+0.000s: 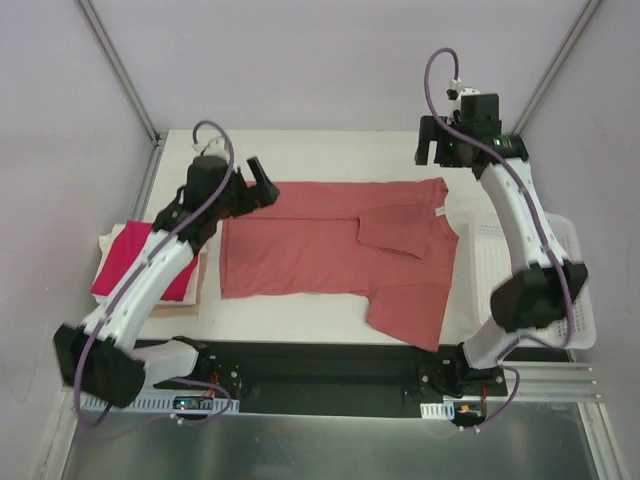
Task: Fold and stack the t-shirts
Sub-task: Fold the tshirt
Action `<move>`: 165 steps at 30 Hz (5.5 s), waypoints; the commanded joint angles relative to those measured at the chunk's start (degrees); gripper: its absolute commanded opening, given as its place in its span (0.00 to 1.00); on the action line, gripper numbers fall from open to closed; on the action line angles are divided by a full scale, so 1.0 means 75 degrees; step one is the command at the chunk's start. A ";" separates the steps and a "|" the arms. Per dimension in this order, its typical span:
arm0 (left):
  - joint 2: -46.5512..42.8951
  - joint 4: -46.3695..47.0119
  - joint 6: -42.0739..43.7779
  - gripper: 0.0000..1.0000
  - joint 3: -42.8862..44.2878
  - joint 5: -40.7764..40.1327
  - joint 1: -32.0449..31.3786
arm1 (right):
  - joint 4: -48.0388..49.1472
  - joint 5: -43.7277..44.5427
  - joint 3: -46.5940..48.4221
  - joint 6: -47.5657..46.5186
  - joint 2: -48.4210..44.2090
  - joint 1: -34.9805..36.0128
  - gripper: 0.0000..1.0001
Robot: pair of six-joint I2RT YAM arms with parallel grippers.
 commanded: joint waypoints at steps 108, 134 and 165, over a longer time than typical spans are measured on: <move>-0.3231 -0.0782 -0.3288 0.00 -0.6127 -0.2474 0.0756 | -0.0847 0.0687 -0.9439 0.4808 -0.4467 0.5354 0.65; -0.3127 -0.0700 -0.2913 0.00 -0.5120 -0.2427 0.0791 | -0.2088 0.2829 -0.6651 0.4024 -0.3787 0.4735 0.01; 0.2721 0.0015 -0.1718 0.00 -0.0480 -0.1642 0.1928 | -0.2452 0.1754 0.0955 0.1434 0.2200 0.1288 0.09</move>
